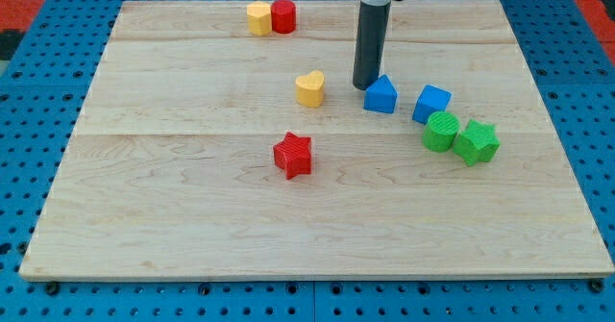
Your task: Make a group of red blocks and yellow blocks at the center top
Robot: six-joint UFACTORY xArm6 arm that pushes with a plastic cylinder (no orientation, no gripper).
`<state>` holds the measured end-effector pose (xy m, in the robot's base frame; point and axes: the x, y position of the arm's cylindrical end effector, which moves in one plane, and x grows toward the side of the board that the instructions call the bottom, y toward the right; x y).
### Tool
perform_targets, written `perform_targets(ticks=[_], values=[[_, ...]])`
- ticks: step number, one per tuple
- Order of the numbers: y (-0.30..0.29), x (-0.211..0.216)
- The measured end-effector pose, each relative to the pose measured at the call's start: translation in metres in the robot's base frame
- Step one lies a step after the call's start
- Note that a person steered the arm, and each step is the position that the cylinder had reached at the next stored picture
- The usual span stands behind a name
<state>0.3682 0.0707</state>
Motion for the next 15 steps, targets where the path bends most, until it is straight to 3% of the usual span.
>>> perform_targets(ticks=[1, 3, 4, 5, 6, 7, 8, 9, 10, 12, 15], values=[[-0.020, 0.022], [0.022, 0.029], [0.009, 0.029], [-0.064, 0.029], [-0.148, -0.002], [-0.162, -0.002], [-0.115, 0.006], [-0.096, -0.019], [-0.124, -0.060], [-0.148, -0.048], [-0.130, -0.086]])
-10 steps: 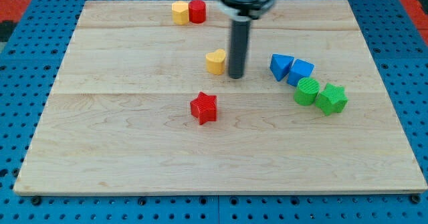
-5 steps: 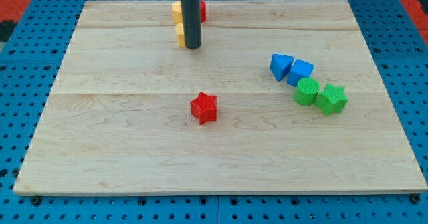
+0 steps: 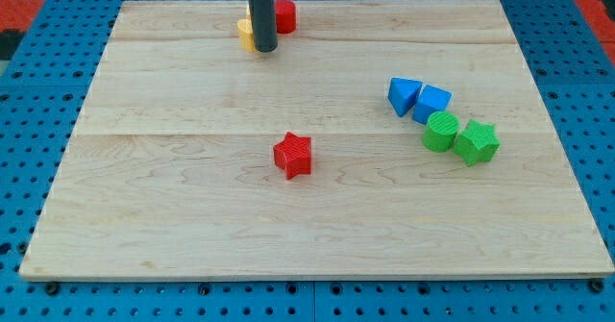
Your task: Make a group of red blocks and yellow blocks at the center top
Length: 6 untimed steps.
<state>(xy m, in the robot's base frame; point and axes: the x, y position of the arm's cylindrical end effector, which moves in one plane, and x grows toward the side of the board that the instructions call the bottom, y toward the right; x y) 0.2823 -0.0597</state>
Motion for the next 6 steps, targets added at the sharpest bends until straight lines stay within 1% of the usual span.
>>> perform_targets(ticks=[1, 2, 3, 4, 5, 6], values=[[0.057, 0.043], [0.126, 0.149], [0.129, 0.238], [0.022, 0.211], [0.001, 0.125], [0.002, 0.100]])
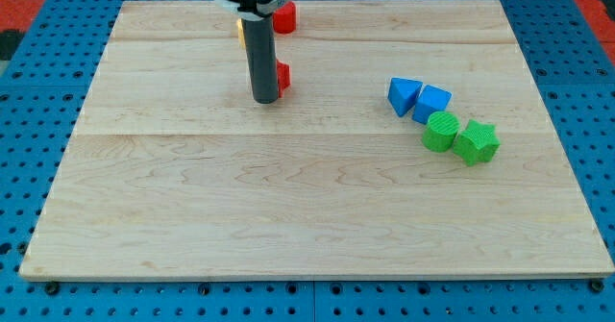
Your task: Make a group of red blocks and yellow blocks at the center top
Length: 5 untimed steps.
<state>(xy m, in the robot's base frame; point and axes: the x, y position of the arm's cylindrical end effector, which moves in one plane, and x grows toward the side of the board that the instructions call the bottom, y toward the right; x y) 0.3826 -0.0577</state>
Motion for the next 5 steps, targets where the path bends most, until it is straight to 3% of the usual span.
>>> perform_targets(ticks=[2, 4, 5], values=[[0.011, -0.101], [0.112, -0.075], [0.115, -0.115]])
